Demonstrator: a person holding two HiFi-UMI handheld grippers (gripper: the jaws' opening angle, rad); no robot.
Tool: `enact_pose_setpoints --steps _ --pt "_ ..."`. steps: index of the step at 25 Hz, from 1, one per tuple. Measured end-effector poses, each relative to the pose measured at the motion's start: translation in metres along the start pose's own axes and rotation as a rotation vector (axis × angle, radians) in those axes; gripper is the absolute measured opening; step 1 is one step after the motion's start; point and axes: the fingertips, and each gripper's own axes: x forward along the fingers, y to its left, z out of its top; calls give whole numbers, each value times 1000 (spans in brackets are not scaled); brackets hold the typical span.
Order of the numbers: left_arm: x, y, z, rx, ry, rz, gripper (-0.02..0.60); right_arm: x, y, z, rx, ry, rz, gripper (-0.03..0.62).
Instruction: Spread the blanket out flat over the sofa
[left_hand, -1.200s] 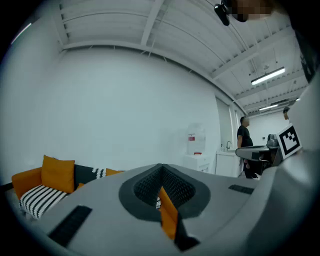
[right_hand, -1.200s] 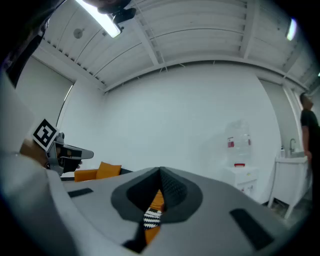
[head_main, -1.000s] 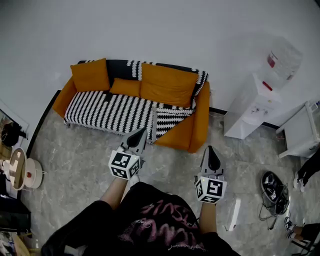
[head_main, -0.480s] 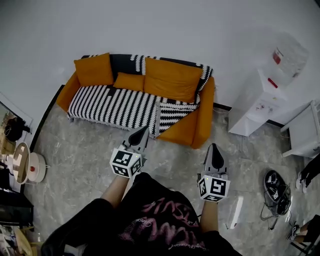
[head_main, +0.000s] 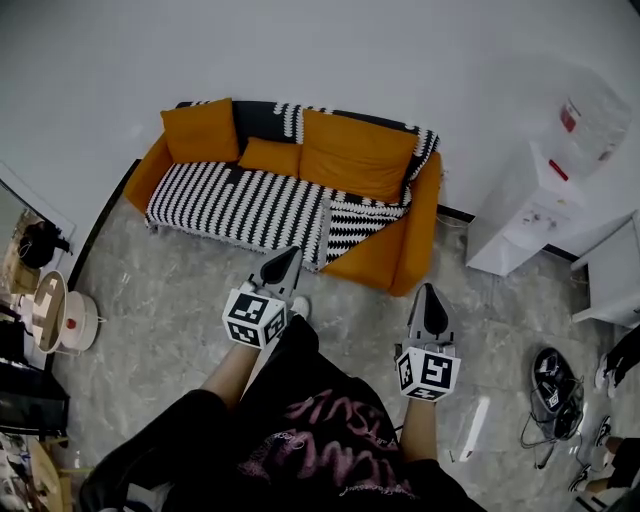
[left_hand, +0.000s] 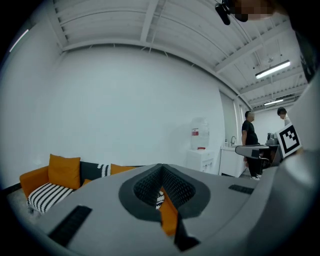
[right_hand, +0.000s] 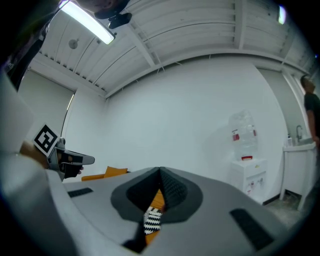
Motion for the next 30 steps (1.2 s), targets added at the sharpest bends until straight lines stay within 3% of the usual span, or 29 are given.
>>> enact_pose_setpoints --steps 15,30 --pt "43 28 -10 -20 18 -1 9 50 -4 -6 -36 -14 7 20" --pt "169 115 -29 -126 88 -25 9 193 -16 -29 -76 159 -15 20"
